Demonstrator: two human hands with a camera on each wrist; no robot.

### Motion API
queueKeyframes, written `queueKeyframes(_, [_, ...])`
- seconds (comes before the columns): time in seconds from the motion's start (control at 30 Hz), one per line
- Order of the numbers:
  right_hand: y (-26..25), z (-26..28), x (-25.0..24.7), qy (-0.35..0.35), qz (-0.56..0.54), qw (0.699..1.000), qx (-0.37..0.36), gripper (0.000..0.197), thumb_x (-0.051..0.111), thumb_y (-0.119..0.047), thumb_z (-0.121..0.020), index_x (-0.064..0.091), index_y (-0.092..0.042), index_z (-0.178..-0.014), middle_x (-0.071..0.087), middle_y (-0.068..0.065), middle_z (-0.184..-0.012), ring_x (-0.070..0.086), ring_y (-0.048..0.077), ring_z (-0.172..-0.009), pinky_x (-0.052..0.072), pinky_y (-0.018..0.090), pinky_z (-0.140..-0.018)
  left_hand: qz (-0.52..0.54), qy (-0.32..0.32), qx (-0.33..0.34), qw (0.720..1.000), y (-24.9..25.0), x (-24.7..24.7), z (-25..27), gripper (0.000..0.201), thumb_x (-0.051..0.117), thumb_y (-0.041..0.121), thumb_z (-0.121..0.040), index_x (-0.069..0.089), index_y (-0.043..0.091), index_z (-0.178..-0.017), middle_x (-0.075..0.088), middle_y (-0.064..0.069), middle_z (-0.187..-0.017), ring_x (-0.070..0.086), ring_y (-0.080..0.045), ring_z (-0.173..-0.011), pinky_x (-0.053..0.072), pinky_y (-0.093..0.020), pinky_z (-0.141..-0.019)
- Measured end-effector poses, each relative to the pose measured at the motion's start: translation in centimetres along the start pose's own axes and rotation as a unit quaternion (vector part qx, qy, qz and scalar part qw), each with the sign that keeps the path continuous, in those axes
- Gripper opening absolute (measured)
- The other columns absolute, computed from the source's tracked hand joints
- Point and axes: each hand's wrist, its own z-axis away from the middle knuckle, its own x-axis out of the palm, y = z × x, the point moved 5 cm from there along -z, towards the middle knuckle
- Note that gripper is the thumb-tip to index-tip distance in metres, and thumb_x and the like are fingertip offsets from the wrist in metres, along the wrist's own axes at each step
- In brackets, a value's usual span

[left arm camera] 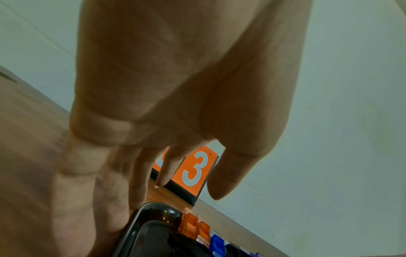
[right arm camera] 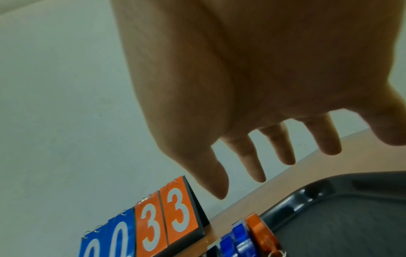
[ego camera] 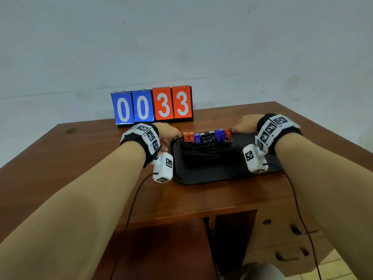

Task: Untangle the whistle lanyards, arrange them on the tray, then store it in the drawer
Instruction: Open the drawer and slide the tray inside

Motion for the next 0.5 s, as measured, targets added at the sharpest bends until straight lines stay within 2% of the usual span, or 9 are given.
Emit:
queueKeyframes(0.07, [0.8,-1.4,-0.2,-0.002,0.006,1.000,0.011,0.031,0.048,-0.039,-0.100,0.061,-0.012,-0.092,0.063,0.012,-0.103,0.056,0.023,-0.081,0.042,0.031,-0.076,-0.021,-0.010,-0.002,1.000,0.4,0.4,-1.5,0.028,0.066,0.022,-0.094,0.061,0.008,-0.117,0.070,-0.019,-0.114,0.069,-0.032,-0.110,0.054,-0.045,-0.102])
queueKeyframes(0.13, [1.7,-2.5,-0.1,-0.004,0.012,1.000,0.024,0.031,0.049,-0.040,-0.100,0.062,-0.012,-0.093,0.064,0.012,-0.103,0.056,0.023,-0.080,0.042,0.031,-0.076,-0.052,-0.015,-0.006,0.999,0.6,0.7,-3.3,0.036,0.067,0.023,-0.091,0.062,0.006,-0.122,0.068,-0.021,-0.126,0.068,-0.035,-0.115,0.053,-0.050,-0.103])
queueKeyframes(0.23, [3.2,-3.8,0.5,-0.007,0.017,0.999,0.051,0.038,0.049,-0.040,-0.100,0.062,-0.009,-0.119,0.063,0.015,-0.118,0.060,0.029,-0.102,0.045,0.033,-0.086,-0.124,-0.010,-0.012,0.992,0.6,1.0,-5.4,0.043,0.066,0.027,-0.092,0.063,0.005,-0.128,0.064,-0.023,-0.136,0.067,-0.039,-0.118,0.053,-0.054,-0.103])
queueKeyframes(0.33, [4.2,-4.6,1.2,-0.013,0.011,0.997,0.076,0.051,0.047,-0.041,-0.102,0.051,-0.006,-0.140,0.053,0.017,-0.144,0.052,0.033,-0.128,0.042,0.038,-0.103,-0.209,-0.001,-0.004,0.978,0.8,1.0,-6.0,0.040,0.060,0.023,-0.096,0.063,0.001,-0.129,0.067,-0.024,-0.129,0.068,-0.039,-0.116,0.055,-0.048,-0.101])
queueKeyframes(0.4, [4.5,-5.0,1.6,-0.017,-0.003,0.996,0.084,0.055,0.048,-0.041,-0.102,0.046,-0.005,-0.144,0.049,0.018,-0.148,0.049,0.034,-0.132,0.040,0.039,-0.106,-0.267,0.007,0.016,0.964,0.9,1.1,-6.4,0.034,0.055,0.019,-0.099,0.064,0.003,-0.128,0.070,-0.021,-0.121,0.070,-0.035,-0.110,0.056,-0.045,-0.101])
queueKeyframes(0.5, [4.1,-5.3,1.8,-0.015,-0.022,0.996,0.083,0.055,0.049,-0.040,-0.102,0.046,-0.005,-0.144,0.049,0.018,-0.148,0.050,0.034,-0.132,0.041,0.040,-0.105,-0.284,0.003,0.023,0.959,0.6,1.1,-7.3,0.033,0.053,0.010,-0.099,0.062,0.005,-0.131,0.069,-0.019,-0.127,0.068,-0.035,-0.116,0.054,-0.047,-0.103])
